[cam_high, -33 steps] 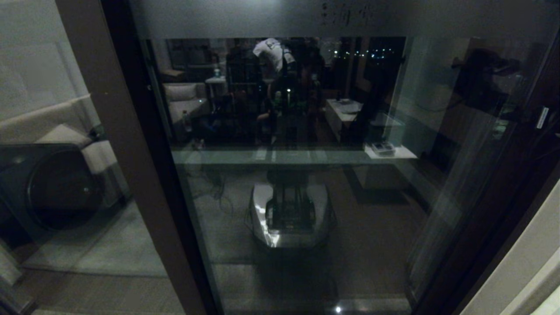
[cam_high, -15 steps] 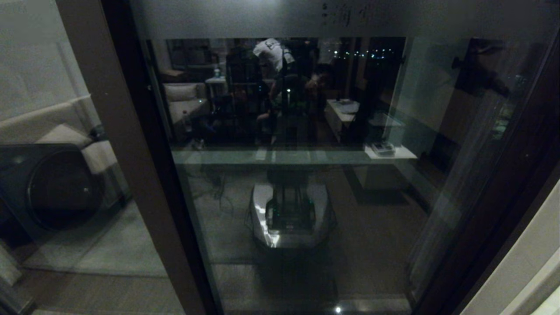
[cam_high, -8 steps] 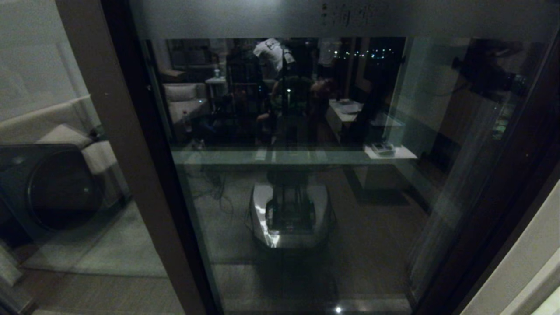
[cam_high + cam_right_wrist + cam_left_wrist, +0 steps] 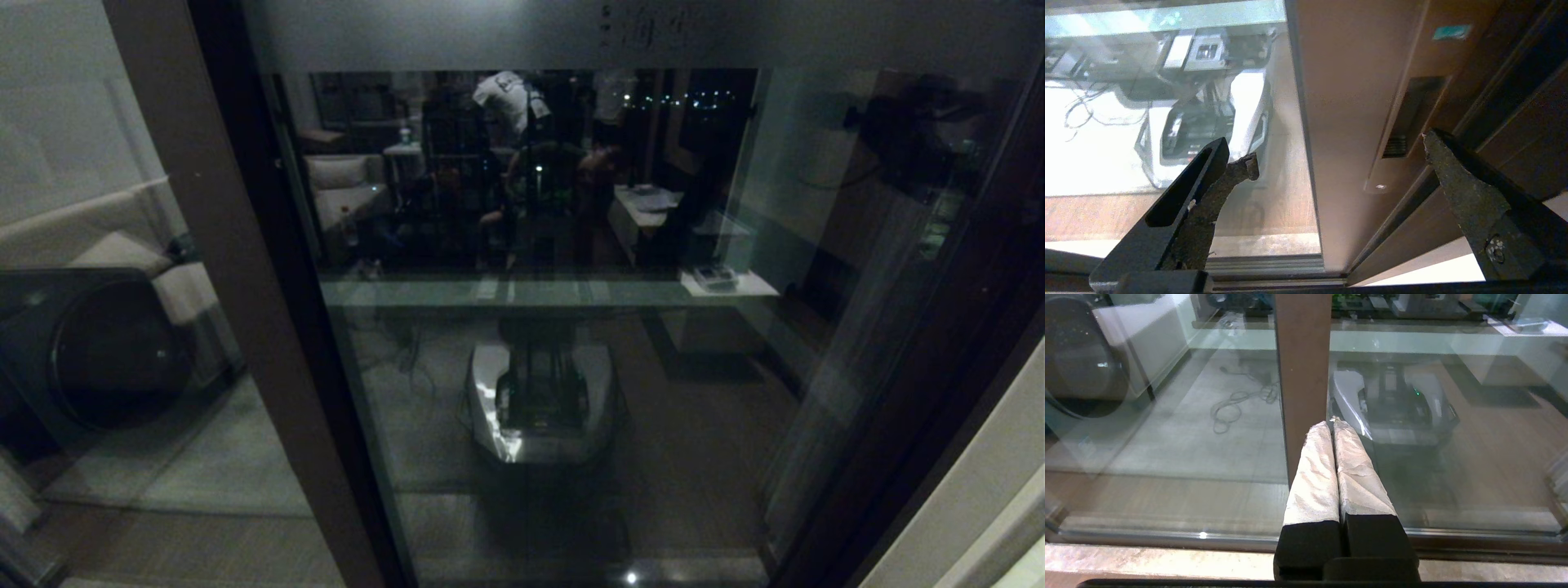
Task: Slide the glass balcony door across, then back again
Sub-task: Open the slid door
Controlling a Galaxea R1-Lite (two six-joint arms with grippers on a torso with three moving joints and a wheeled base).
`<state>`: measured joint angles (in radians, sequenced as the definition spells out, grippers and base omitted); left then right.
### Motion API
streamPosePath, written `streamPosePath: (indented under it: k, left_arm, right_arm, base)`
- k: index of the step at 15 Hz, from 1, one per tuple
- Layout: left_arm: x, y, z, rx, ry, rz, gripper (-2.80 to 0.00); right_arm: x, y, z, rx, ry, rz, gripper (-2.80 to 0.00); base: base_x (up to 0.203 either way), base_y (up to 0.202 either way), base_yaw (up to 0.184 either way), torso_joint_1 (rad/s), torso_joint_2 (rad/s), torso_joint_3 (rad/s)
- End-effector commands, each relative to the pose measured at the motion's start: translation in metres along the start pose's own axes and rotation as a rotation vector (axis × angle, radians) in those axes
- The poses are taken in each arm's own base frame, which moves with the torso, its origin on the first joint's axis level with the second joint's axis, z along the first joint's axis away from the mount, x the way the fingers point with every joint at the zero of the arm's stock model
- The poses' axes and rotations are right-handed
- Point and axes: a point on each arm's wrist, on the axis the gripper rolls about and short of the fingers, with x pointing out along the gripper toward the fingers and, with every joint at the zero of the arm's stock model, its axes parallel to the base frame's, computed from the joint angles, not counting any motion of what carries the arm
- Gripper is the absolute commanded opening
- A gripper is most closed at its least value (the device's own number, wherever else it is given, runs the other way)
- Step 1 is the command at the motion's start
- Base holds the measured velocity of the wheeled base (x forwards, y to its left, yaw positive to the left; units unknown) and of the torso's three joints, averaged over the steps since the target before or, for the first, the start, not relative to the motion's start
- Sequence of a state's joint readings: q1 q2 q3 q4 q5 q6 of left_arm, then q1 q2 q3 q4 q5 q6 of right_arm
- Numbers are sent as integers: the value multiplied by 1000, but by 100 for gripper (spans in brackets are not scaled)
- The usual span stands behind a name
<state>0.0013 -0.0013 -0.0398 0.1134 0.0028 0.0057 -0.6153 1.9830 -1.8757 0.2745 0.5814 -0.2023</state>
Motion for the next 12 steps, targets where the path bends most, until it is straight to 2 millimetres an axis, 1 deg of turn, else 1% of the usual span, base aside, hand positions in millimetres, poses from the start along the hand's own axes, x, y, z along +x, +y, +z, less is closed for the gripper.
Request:
streamPosePath:
  k: [1,5,12]
  left_arm:
    - [0,0,0,0,0,1,-280]
    - [0,0,0,0,0,1,-280]
    - [0,0,0,0,0,1,-280]
  right_arm:
    - [-1,1,0,-1,-4,23,0]
    - [-4,6,0,2,-9,66,0]
    - [3,2,-5,8,1,78,0]
  base:
    - [0,0,0,0,0,0]
    - [0,0,0,0,0,0]
    - [0,0,0,0,0,0]
